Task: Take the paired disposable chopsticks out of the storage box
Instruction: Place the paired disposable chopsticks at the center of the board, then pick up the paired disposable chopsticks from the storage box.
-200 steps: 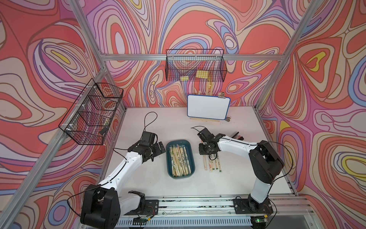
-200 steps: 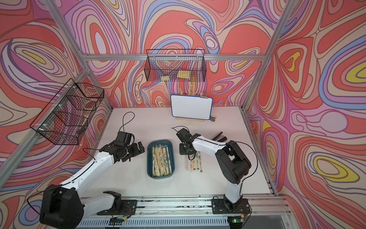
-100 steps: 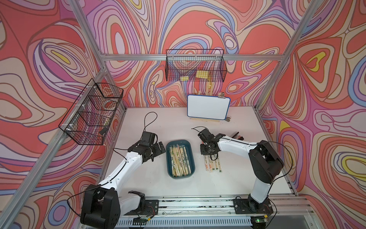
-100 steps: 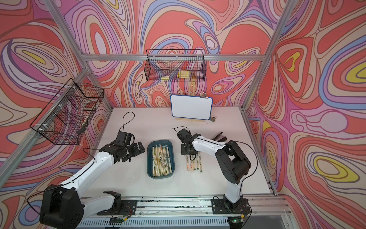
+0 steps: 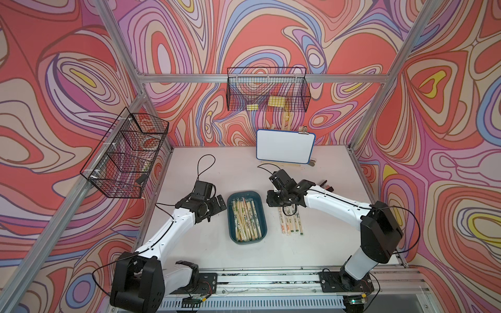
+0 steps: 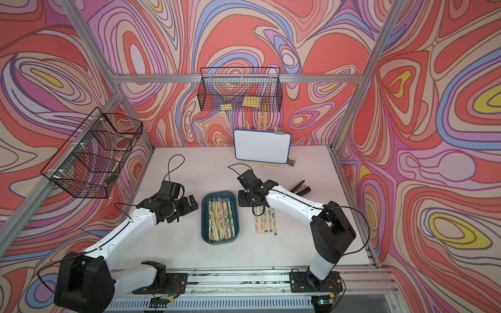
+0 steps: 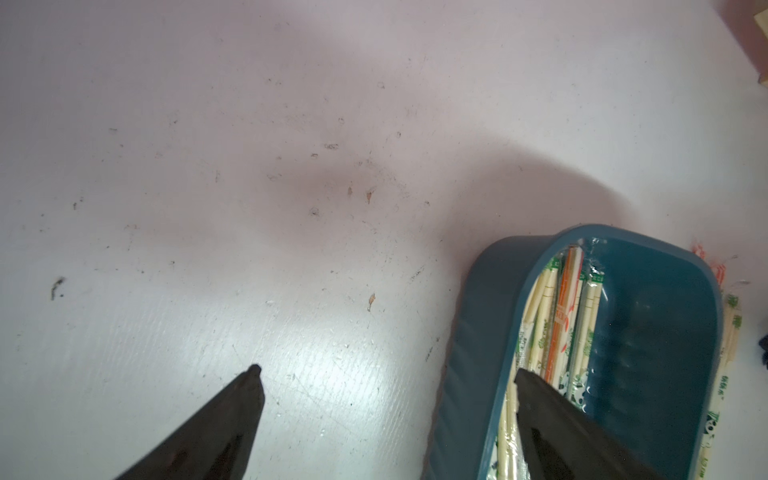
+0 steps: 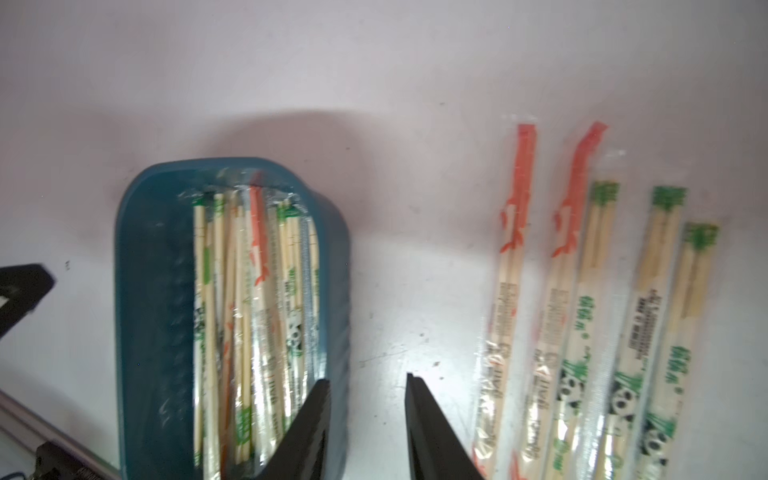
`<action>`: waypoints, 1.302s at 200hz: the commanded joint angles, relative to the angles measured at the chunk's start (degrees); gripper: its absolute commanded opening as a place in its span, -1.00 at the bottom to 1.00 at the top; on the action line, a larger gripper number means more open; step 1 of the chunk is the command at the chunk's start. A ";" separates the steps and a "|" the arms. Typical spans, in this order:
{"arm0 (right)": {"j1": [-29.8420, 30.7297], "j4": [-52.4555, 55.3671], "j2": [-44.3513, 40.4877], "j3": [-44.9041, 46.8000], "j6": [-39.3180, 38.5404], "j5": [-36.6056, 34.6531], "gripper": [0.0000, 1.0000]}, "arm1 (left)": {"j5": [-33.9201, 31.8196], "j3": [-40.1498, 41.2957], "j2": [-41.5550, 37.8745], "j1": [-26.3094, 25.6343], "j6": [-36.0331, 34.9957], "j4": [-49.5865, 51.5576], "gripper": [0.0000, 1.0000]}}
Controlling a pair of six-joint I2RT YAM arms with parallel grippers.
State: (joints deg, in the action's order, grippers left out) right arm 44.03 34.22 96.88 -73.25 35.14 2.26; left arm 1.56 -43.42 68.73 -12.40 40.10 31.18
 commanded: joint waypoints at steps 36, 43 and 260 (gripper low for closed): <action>7.03 -2.44 9.41 -5.51 3.20 2.82 -0.35 | -0.67 0.70 -0.06 -0.21 0.44 -0.60 0.99; 7.27 -2.50 10.12 -5.63 3.33 2.69 -0.34 | -0.79 0.70 -0.20 -0.19 0.34 -0.59 0.99; 8.39 -2.64 21.37 -9.80 3.08 3.14 -0.60 | -0.37 0.79 0.19 -0.21 -0.10 -1.14 0.99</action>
State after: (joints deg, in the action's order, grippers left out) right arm 52.16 31.29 117.05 -81.82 38.57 5.82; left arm 1.34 -43.38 68.79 -12.40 40.45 30.59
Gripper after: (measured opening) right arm 0.223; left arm 0.997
